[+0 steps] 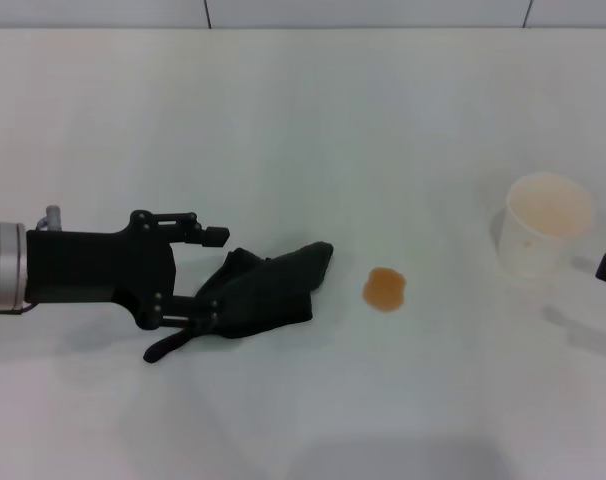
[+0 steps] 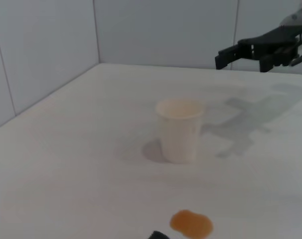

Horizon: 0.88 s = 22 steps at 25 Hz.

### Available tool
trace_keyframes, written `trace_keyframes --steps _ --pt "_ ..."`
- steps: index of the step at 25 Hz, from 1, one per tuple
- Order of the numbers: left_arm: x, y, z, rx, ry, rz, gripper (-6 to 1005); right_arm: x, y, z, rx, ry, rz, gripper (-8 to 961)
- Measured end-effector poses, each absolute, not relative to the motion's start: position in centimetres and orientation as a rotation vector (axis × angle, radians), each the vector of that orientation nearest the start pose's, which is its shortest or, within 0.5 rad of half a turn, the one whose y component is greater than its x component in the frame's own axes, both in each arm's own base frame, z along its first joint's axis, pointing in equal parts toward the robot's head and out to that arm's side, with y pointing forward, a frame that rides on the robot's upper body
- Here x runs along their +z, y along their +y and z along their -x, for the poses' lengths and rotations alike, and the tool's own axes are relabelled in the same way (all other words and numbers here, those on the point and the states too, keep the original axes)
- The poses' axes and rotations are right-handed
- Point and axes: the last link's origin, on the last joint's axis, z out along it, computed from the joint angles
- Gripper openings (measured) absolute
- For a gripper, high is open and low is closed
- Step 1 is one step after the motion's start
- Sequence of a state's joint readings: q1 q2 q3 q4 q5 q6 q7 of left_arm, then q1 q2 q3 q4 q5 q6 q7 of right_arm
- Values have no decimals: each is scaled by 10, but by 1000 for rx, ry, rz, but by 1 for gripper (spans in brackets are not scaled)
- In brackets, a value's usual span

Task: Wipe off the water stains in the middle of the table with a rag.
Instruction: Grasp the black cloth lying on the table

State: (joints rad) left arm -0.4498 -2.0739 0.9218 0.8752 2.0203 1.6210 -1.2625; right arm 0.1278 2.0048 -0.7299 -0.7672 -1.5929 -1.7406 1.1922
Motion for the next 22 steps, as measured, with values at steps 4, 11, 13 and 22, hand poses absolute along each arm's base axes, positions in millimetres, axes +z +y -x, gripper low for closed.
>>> trace_keyframes --steps 4,11,13,22 --pt "2 315 251 -446 -170 2928 767 80 243 -314 877 439 2470 849" --pt "3 319 249 -444 -162 2919 767 77 267 -292 648 426 2607 847" --pt "3 320 248 -441 -161 2916 767 77 272 -287 581 441 2637 846" --pt "3 323 245 -440 -147 2914 767 77 285 -268 389 430 2687 845"
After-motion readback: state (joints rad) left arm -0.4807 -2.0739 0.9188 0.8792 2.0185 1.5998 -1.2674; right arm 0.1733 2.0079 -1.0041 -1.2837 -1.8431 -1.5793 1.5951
